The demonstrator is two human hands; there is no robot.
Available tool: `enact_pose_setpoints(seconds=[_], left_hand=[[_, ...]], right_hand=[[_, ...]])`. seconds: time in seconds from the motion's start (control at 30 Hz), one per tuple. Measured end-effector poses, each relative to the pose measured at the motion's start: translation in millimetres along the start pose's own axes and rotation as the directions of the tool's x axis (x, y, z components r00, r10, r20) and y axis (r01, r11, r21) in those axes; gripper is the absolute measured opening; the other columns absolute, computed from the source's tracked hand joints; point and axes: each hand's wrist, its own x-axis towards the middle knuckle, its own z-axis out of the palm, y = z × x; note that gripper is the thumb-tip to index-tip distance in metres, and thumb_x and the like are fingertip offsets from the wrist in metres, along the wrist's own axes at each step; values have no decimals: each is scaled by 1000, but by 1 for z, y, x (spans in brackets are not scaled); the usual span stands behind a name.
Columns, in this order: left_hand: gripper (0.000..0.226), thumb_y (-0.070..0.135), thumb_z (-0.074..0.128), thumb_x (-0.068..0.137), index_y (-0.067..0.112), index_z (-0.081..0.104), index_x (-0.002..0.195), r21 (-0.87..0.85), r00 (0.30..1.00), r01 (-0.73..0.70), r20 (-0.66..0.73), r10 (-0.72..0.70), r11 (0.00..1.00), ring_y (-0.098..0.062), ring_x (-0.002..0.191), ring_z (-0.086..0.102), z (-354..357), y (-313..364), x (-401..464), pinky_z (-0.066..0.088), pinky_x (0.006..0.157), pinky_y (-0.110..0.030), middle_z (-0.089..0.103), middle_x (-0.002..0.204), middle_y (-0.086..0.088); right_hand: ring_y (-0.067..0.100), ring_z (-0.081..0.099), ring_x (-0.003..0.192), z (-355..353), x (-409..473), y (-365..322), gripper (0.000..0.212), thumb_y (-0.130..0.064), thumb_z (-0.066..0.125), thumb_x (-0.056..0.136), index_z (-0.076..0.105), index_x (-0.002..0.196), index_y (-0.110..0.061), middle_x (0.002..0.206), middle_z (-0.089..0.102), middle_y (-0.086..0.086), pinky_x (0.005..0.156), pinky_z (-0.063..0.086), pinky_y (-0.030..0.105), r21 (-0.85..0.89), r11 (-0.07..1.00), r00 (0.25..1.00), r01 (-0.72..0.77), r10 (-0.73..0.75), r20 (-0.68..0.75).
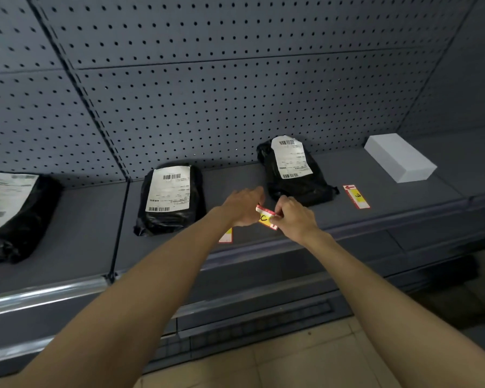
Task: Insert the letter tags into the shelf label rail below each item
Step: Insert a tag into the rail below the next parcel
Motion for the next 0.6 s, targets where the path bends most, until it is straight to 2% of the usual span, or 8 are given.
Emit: enact_pose_setpoints(seconds=[0.13, 0.2, 0.3, 0.4, 0.53, 0.6], left_hand=[[14, 16, 59, 86, 17, 63, 99, -110, 987, 30, -153, -47, 993, -27, 99, 61, -11, -2, -26, 46, 86, -38, 69, 104, -5], [15, 20, 60, 88, 17, 68, 100, -142, 975, 60, -205, -88, 988, -26, 94, 63, -18, -9, -48, 50, 85, -39, 71, 103, -5], [14, 24, 63, 88, 17, 69, 98, -196, 950, 95, -276, -147, 976, -24, 86, 65, -27, -22, -88, 54, 78, -39, 71, 96, -6], [15, 26, 64, 87, 15, 67, 96, -203, 926, 161, -308, -219, 966, -22, 85, 62, -33, -38, -131, 54, 76, -39, 68, 94, -6], [13, 23, 65, 85, 15, 69, 94, -239, 887, 256, -328, -326, 937, -21, 86, 61, -33, -61, -185, 53, 75, -37, 68, 94, -6], [14, 22, 64, 85, 14, 68, 96, -227, 873, 297, -329, -360, 928, -22, 87, 61, -27, -73, -209, 54, 75, -38, 67, 94, -6]], right_hand=[[28, 62, 88, -8, -4, -8, 6, -13, 62, 87, 60, 93, -13, 94, 68, 7, 66, 37, 31, 120, 988, 992, 100, -89, -93], [26, 62, 84, -11, -7, -20, 4, -11, 63, 87, 64, 91, -12, 89, 67, 7, 64, 40, 34, 172, 963, 975, 205, -186, -122], [26, 62, 82, -10, -15, -45, 5, -7, 64, 86, 67, 90, -7, 89, 67, 10, 72, 49, 42, 238, 905, 934, 351, -322, -154], [24, 60, 83, 1, -29, -76, 8, -6, 62, 88, 68, 93, -5, 93, 65, 11, 75, 48, 40, 262, 866, 905, 425, -396, -158], [20, 59, 80, 20, -54, -115, 10, -7, 58, 91, 67, 96, -6, 93, 59, 6, 69, 46, 29, 320, 824, 883, 468, -454, -122], [18, 56, 80, 30, -64, -129, 12, -7, 56, 92, 67, 96, -5, 92, 57, 5, 72, 45, 30, 318, 808, 866, 496, -487, -115]])
